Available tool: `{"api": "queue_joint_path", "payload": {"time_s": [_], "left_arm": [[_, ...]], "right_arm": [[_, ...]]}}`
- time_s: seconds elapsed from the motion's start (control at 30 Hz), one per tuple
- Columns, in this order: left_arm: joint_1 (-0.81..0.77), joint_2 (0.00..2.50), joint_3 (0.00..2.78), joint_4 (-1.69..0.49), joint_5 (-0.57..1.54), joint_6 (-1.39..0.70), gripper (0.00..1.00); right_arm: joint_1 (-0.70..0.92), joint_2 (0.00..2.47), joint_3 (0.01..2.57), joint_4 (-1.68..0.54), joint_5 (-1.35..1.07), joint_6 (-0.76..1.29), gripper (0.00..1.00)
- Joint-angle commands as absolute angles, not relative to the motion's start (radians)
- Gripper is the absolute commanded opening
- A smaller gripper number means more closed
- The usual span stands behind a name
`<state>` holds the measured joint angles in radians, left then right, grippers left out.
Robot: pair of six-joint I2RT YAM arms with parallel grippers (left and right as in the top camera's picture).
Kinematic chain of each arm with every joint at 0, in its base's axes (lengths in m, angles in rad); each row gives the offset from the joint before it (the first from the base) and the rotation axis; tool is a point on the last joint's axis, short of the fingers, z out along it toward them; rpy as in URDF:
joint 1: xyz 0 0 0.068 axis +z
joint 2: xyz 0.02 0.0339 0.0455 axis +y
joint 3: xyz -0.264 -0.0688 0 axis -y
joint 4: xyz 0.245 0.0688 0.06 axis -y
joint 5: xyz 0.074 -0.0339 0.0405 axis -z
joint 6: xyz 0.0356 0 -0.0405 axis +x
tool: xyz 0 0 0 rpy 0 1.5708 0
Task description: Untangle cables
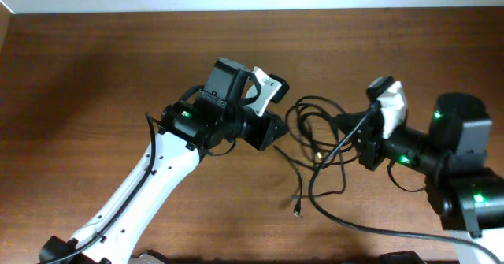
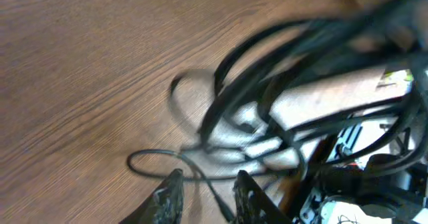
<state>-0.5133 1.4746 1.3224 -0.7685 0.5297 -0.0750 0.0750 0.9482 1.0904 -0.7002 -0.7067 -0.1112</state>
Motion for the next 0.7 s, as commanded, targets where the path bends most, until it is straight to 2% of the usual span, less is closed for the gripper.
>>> {"api": "queue_joint_path", "payload": {"time_s": [0.0,0.17,0.33,0.4,0.47,0.67], "left_arm": [[-0.514,1.459,1.340,-0.776,0.507,-0.074,0.30],[-0.514,1.459,1.340,-0.771,0.508,-0.074,0.35],[-0.514,1.459,1.340,-0.731,0.545,-0.070,0.55],[-0.514,1.459,1.340,-0.699,0.545,-0.014,0.65],[-0.514,1.459,1.340,-0.678,0.549,0.027,0.71],[-0.514,1.459,1.340,-0.604,0.666,0.192,0.78]], "right_arm": [[0.021,0.897,1.104,-0.687,-0.669,-0.015,0.04],[-0.034,0.842,1.104,-0.688,-0.738,-0.010,0.04],[-0.034,0.839,1.104,-0.702,-0.741,-0.010,0.04],[-0.034,0.839,1.104,-0.707,-0.754,-0.010,0.04],[-0.034,0.839,1.104,-0.710,-0.756,-0.010,0.04],[-0.034,0.846,1.104,-0.724,-0.780,-0.010,0.04]]}}
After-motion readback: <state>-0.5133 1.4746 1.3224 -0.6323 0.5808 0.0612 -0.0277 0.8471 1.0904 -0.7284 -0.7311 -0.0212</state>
